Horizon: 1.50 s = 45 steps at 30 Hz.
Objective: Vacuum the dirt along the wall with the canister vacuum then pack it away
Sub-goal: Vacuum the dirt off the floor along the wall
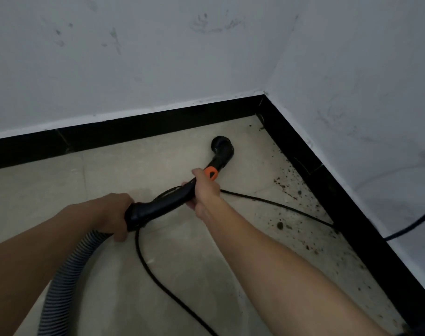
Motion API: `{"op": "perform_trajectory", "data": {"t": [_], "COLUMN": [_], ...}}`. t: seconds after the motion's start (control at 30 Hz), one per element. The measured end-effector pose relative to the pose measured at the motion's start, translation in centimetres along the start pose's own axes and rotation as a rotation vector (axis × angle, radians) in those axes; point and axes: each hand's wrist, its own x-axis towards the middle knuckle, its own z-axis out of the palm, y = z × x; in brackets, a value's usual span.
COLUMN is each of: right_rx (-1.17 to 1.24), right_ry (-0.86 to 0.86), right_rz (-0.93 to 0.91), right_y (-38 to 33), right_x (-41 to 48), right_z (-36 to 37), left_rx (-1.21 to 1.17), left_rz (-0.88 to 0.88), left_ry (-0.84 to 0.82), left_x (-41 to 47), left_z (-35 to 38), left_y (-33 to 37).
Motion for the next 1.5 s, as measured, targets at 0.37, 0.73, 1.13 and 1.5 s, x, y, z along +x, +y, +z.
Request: {"op": "perform_trajectory", "data": {"t": [0.37, 0.73, 1.13, 1.5], "right_rx": [0.431, 0.380, 0.175, -0.070], "right_ry": [0.095, 0.251, 0.193, 0.141], "right_rz": [0.055, -0.023, -0.068, -0.130], "right_y": [5.7, -2.4, -8.4, -14.0], "right_x": [-5.0, -2.9, 2.2, 8.0], "right_z": [-8.0, -12.7, -11.2, -7.2], "left_rx": [0.215, -0.004, -0.185, -0.334], "left_rz": [0.156, 0.374, 0.333, 0.283], "left_ry": [0.056, 0.211, 0.245, 0.381], "left_x": [-0.5, 0.6, 2.5, 5.9], "left_z": [-1.0, -2.3, -3.4, -4.3], "left_y": [3.5, 10.2, 11.2, 11.8]}}
